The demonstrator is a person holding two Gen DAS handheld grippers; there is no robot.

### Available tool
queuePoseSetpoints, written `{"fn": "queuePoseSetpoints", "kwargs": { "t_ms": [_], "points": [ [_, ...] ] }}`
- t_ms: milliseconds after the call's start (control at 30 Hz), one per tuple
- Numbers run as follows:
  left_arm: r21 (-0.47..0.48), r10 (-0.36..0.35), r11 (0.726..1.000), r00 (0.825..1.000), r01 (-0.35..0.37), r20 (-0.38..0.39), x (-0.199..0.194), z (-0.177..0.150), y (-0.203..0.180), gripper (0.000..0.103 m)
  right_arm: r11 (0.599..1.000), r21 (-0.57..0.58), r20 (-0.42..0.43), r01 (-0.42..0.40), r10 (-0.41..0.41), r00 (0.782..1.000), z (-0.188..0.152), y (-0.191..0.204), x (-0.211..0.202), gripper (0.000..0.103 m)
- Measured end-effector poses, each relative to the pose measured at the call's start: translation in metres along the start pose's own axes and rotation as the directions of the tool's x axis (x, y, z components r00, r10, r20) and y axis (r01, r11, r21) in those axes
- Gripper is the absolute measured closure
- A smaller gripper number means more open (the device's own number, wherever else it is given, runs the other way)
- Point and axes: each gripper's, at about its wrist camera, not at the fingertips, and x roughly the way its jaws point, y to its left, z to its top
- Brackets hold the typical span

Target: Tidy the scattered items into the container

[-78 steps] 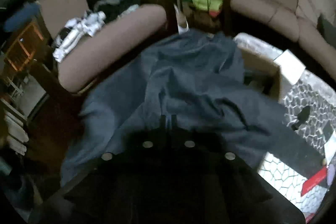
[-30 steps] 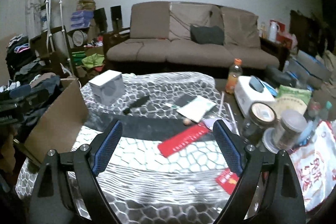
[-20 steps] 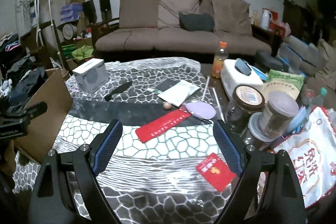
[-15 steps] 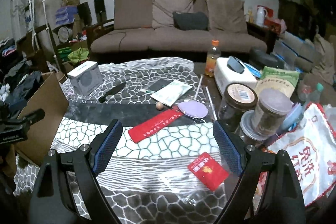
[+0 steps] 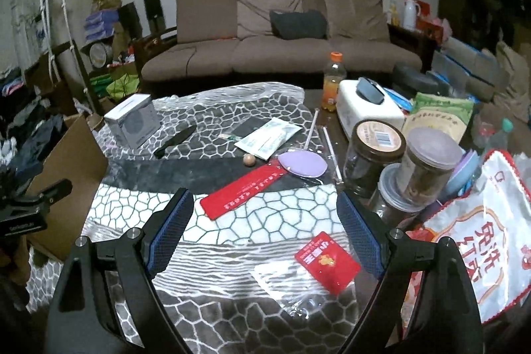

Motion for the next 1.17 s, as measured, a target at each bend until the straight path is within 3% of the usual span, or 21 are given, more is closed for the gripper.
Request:
{"fn": "queuePoseSetpoints", "kwargs": {
  "t_ms": [233, 367, 500, 667, 1167],
  "points": [
    [-0.046, 0.085, 0.995, 0.996, -0.086, -0.011, -0.020, 0.000, 0.002, 0.000, 0.997, -0.059, 0.016, -0.044, 0.045, 0.999, 0.002, 0.024, -0.006, 0.016],
    [-0.110, 0.185, 0.976, 0.982, -0.187, -0.031, -0.038, -0.003, 0.012, 0.000, 0.975, -0.115, 0.012, -0.188, 0.190, 0.982, 0.006, 0.039, -0.013, 0.016],
    [-0.164, 0.271, 0.947, 0.961, -0.277, -0.055, -0.055, -0.006, 0.020, 0.000, 0.937, -0.236, 0.009, -0.259, 0.269, 0.963, 0.005, 0.061, -0.022, 0.016],
    [-0.155, 0.272, 0.946, 0.958, -0.284, -0.094, -0.060, -0.011, 0.022, 0.000, 0.901, -0.335, -0.029, -0.275, 0.281, 0.959, -0.003, 0.084, -0.021, 0.016],
    [-0.191, 0.278, 0.938, 0.957, -0.289, -0.081, -0.066, -0.007, 0.026, 0.000, 0.906, -0.308, -0.067, -0.289, 0.282, 0.957, 0.000, 0.080, -0.011, 0.016]
  ]
}}
